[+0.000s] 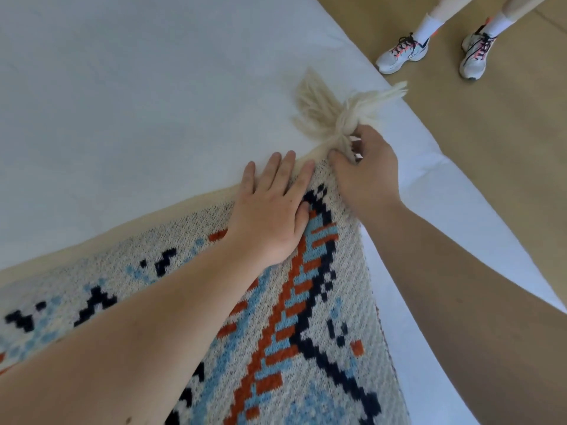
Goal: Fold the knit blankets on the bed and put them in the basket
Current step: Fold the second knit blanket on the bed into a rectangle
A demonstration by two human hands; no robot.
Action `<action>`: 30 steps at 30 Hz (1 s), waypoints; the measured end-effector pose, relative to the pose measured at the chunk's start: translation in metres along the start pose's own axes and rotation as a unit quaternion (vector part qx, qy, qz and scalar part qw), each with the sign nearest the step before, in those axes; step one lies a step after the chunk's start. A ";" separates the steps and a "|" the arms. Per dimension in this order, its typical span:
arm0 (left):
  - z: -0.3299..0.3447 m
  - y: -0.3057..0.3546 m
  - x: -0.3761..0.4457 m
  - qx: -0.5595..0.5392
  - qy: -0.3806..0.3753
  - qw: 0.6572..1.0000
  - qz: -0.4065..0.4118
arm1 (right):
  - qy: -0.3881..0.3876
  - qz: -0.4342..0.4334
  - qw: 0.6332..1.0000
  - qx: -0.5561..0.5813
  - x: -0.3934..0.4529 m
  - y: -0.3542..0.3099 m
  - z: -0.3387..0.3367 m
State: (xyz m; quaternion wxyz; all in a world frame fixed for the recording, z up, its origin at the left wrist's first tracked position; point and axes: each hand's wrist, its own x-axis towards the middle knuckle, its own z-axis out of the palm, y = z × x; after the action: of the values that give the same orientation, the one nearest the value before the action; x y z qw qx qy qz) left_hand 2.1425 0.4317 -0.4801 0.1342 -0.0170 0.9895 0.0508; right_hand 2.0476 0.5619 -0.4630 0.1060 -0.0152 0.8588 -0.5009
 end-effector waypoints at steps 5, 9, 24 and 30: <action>0.004 0.006 -0.008 -0.010 0.012 1.000 -0.011 | -0.024 0.103 0.994 -0.010 -0.036 0.004 -0.006; 0.019 0.031 -0.062 -0.067 0.057 0.995 0.044 | -0.053 0.137 0.988 -0.050 -0.105 0.028 -0.018; 0.038 0.066 -0.093 -0.066 0.015 0.993 0.094 | -0.052 0.227 0.972 -0.036 -0.181 0.045 -0.050; 0.053 0.095 -0.188 -0.085 -0.013 0.984 0.159 | 0.013 0.282 0.959 -0.007 -0.231 0.068 -0.080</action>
State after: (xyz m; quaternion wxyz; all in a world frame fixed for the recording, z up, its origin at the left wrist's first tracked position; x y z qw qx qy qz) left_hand 2.3328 0.5357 -0.4720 0.1348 0.1299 0.9699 0.1554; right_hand 2.2631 0.6945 -0.4448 0.2313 0.2334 0.8331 -0.4450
